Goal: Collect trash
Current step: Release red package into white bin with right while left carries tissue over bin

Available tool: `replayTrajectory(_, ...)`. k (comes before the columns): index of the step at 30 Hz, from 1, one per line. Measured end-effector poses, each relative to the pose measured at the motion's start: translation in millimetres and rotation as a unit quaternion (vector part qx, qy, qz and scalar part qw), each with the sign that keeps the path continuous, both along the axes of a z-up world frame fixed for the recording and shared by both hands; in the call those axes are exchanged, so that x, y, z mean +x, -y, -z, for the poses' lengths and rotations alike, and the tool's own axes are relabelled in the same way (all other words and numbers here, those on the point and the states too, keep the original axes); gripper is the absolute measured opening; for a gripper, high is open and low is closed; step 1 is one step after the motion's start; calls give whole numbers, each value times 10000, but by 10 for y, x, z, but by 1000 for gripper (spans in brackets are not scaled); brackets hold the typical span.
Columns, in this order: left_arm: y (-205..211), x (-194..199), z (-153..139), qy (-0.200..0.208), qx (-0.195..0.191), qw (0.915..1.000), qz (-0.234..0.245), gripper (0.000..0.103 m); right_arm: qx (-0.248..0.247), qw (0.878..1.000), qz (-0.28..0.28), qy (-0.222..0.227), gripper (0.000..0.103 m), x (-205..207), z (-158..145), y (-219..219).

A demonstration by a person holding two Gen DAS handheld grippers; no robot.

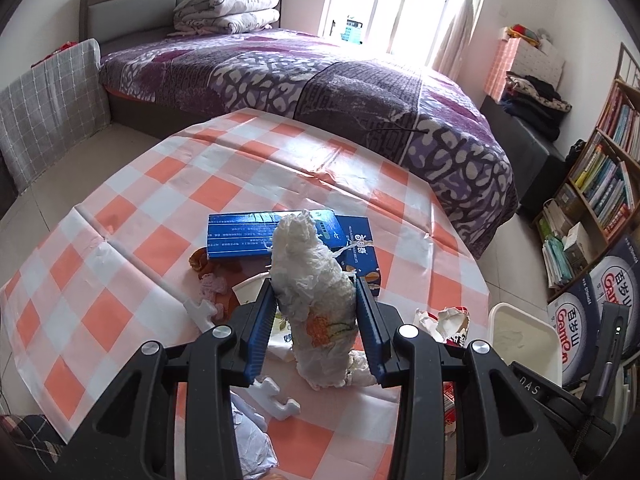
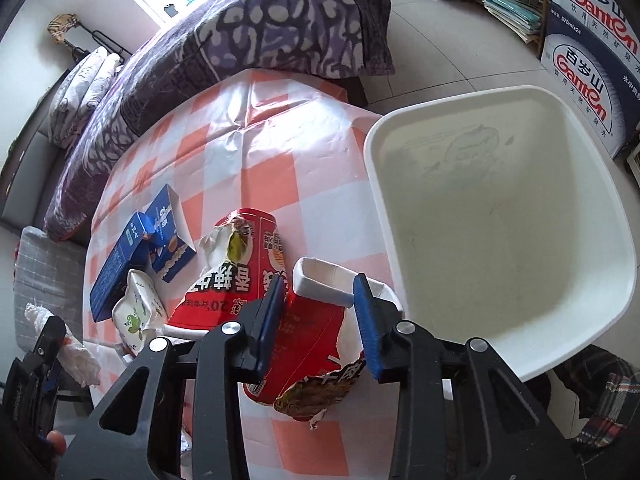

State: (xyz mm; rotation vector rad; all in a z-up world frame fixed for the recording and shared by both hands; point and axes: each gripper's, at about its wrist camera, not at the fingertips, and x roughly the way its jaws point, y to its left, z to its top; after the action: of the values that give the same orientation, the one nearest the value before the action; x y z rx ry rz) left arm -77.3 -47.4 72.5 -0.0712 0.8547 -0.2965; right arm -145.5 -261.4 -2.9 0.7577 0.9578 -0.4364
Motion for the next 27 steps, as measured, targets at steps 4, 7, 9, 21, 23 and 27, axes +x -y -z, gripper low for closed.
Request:
replayTrajectory(4, -37, 14, -9, 55, -1, 10000, -50, 40, -322, 9981, -244, 475, 33, 61, -235, -106)
replayTrajectory(7, -58, 12, -41, 137, -29, 9999, -86, 40, -627, 9942, -336, 810, 33, 29, -434, -150)
replayTrajectory(9, -56, 2, -78, 212, -60, 9997, -97, 40, -877, 9904, -355, 1009, 33, -9, -572, -162)
replayTrajectory(21, 218, -251, -340, 683, 97, 9972, 295, 40, -2263, 9636, 133, 1419, 33, -458, -1108, 155)
replayTrajectory(23, 305, -297, -378, 699, 142, 9966, 404, 40, -2383, 9618, 240, 1324, 33, -525, -1122, 246)
replayTrajectory(27, 548, -407, -407, 598, 126, 9959, 673, 40, -2377, 9644, 464, 1059, 33, -637, -1106, 489)
